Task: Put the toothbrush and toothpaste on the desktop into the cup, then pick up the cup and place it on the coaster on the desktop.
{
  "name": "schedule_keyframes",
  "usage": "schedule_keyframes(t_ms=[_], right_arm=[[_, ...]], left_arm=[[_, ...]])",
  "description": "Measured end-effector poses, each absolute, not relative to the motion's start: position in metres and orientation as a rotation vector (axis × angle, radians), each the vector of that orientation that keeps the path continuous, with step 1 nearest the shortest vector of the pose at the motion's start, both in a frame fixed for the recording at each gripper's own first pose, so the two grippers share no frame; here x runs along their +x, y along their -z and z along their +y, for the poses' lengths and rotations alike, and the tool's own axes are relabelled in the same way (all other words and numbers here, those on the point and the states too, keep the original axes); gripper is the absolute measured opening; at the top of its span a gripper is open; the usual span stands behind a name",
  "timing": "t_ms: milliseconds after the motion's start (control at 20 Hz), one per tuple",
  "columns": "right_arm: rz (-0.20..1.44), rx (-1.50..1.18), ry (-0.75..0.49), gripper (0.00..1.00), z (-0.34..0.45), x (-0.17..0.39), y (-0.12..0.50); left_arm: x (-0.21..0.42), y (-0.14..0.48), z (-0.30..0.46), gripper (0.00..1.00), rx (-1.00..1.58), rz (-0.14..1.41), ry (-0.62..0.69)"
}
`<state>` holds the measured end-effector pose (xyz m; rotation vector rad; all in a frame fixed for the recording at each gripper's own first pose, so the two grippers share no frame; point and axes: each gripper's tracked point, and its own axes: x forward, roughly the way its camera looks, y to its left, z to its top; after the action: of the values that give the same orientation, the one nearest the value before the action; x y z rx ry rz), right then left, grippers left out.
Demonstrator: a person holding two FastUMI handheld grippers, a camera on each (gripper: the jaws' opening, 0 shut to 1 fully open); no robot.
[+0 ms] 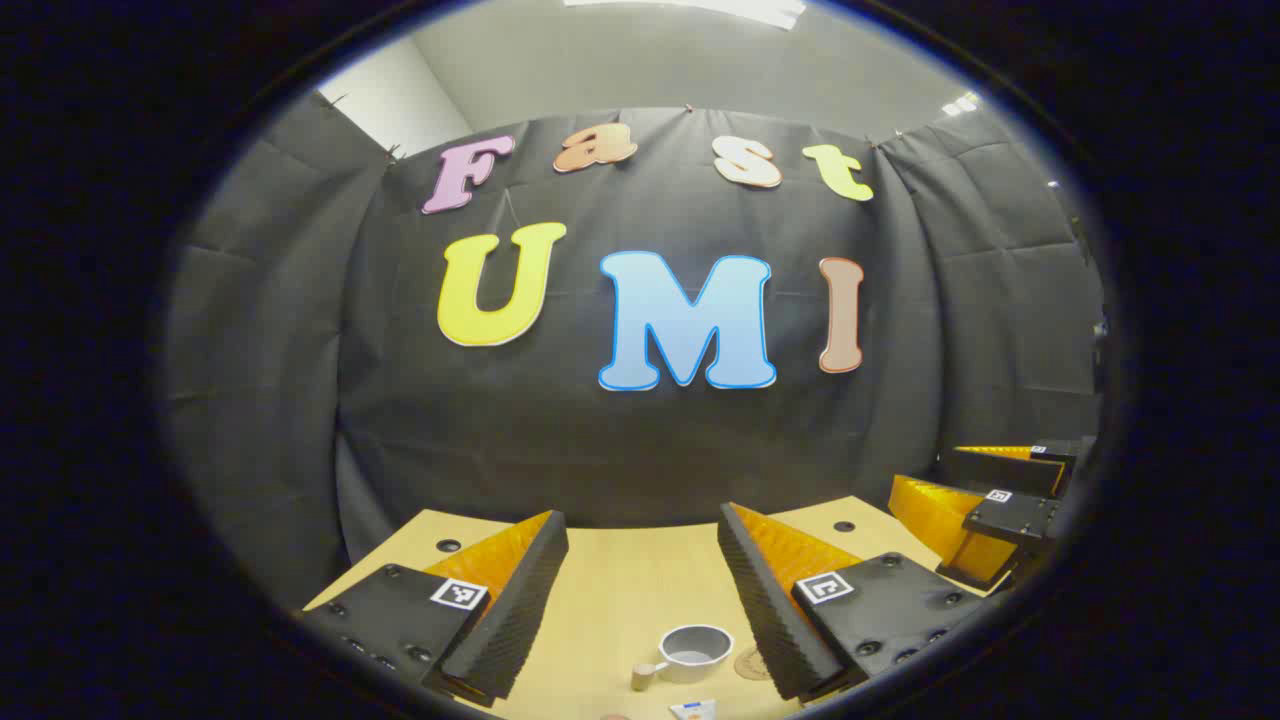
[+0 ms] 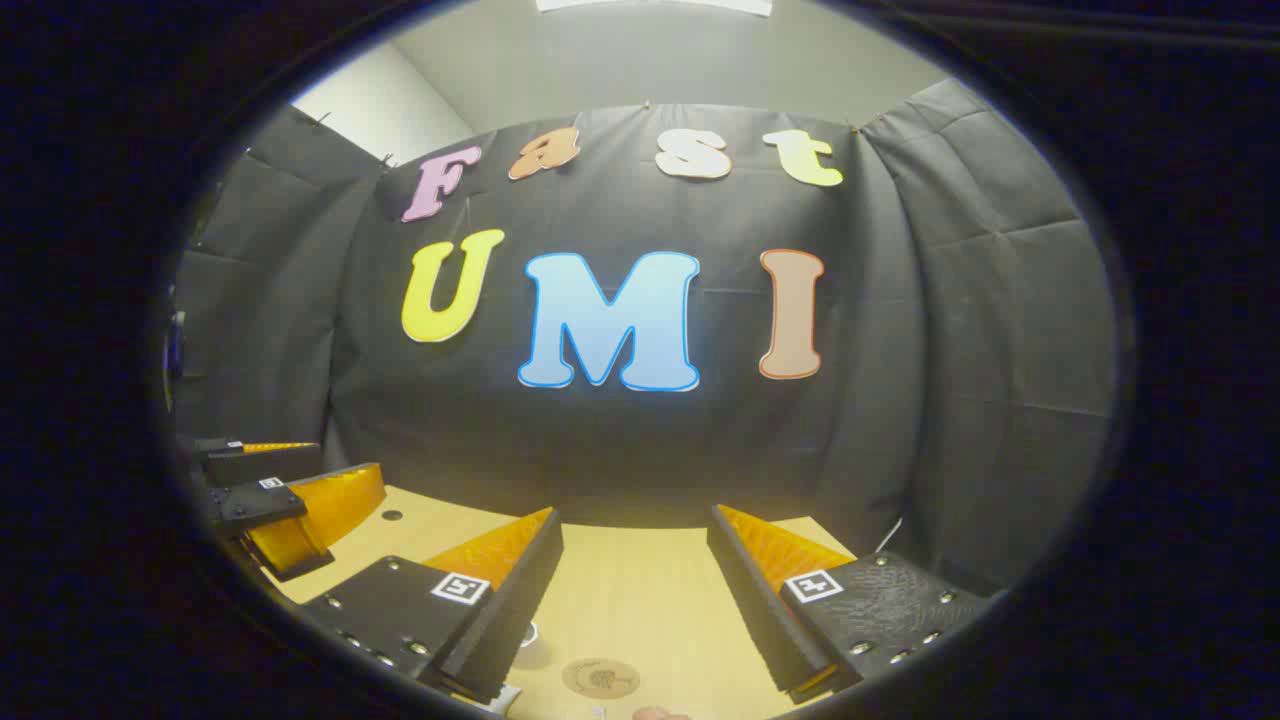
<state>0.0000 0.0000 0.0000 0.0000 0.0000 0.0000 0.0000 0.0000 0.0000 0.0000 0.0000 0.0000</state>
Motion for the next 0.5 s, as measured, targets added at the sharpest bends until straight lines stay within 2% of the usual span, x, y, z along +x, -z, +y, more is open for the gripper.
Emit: schedule_keyframes(t_ms=[200, 500], right_arm=[[0.035, -0.011, -0.004, 0.92, -0.001, 0.004, 0.009], [0.037, -0.006, -0.017, 0.92, 0.003, 0.007, 0.010]], left_arm=[[0.004, 0.004, 0.001, 0.95, -0.002, 0.016, -0.002], [0.021, 0.002, 0.001, 0.97, 0.006, 0.022, -0.016]])
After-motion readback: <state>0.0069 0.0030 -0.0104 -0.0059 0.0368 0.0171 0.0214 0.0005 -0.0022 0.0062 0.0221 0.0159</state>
